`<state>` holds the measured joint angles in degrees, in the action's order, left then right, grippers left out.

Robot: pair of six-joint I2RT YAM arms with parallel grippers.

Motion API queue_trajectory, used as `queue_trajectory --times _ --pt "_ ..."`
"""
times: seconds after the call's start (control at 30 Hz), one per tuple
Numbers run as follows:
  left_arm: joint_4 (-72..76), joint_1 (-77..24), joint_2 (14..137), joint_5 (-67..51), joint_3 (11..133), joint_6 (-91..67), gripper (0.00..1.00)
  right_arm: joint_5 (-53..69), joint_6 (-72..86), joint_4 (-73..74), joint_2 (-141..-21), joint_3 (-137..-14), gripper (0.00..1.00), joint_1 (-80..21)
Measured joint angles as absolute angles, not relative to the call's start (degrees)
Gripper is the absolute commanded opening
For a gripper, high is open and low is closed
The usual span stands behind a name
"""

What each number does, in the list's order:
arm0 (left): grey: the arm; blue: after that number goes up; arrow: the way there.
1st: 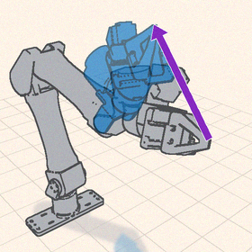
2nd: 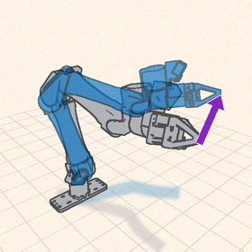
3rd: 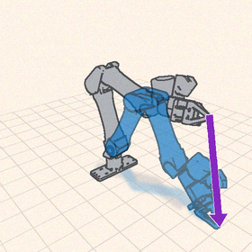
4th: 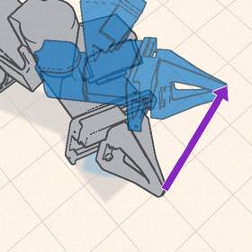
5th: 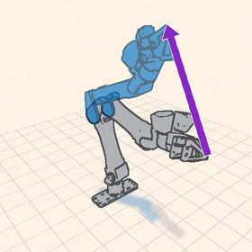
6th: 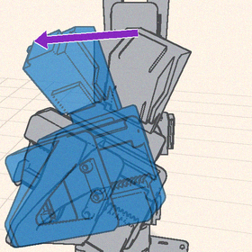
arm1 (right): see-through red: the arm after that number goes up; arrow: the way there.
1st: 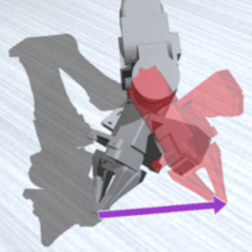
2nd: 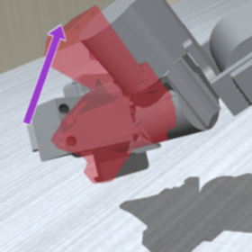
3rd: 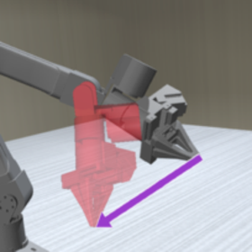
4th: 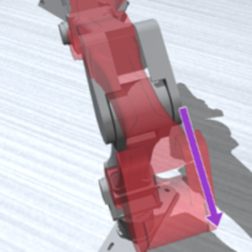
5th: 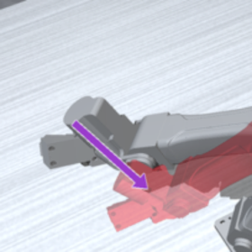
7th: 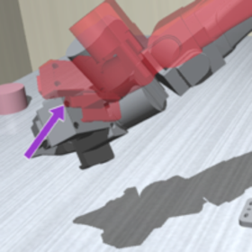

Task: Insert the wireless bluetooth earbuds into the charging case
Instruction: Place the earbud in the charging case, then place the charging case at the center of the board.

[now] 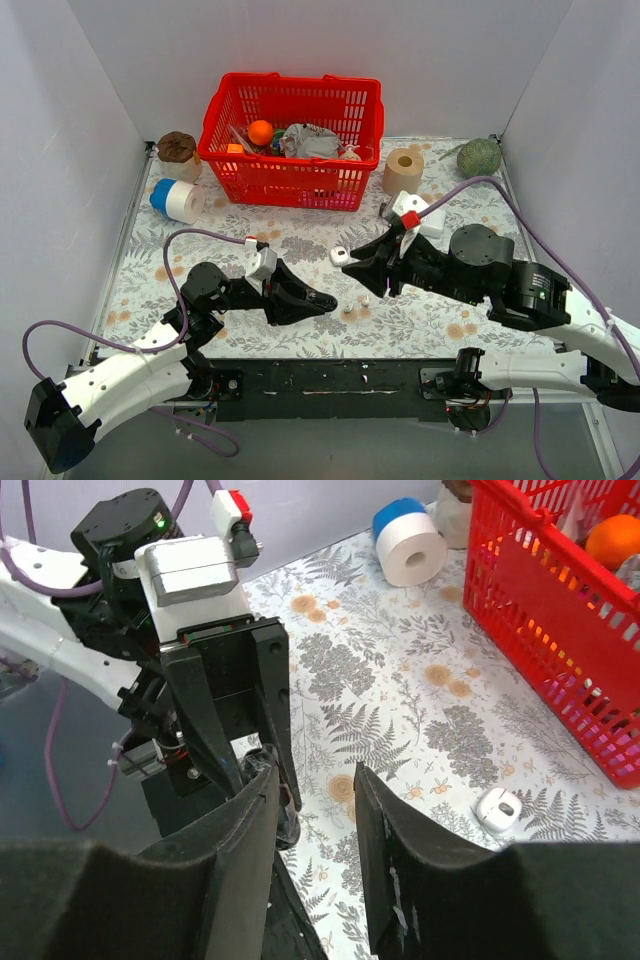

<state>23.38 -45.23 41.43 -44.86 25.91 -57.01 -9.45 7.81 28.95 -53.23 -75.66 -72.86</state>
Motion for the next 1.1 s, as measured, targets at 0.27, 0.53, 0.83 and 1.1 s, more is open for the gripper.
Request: queue_trajectory --times 0.27,0.53,0.83,1.1 --pt "24.25 -45.23 41.45 -44.84 25.91 -57.49 0.00 -10.22 8.82 28.75 -54.81 -71.92 0.42 -72.84" --pt "24.71 -45.30 41.45 -44.66 25.93 -58.11 0.00 -8.47 9.23 29.85 -58.26 -68.45 0.40 -72.75" --pt "24.43 -45.60 41.65 -40.18 25.98 -59.96 0.00 -13.65 10.79 28.58 -56.71 -66.63 0.39 -72.77" --pt "11.62 -39.03 58.81 -24.49 35.59 -69.41 0.00 -29.80 16.19 28.12 -40.80 -55.00 0.38 -71.37"
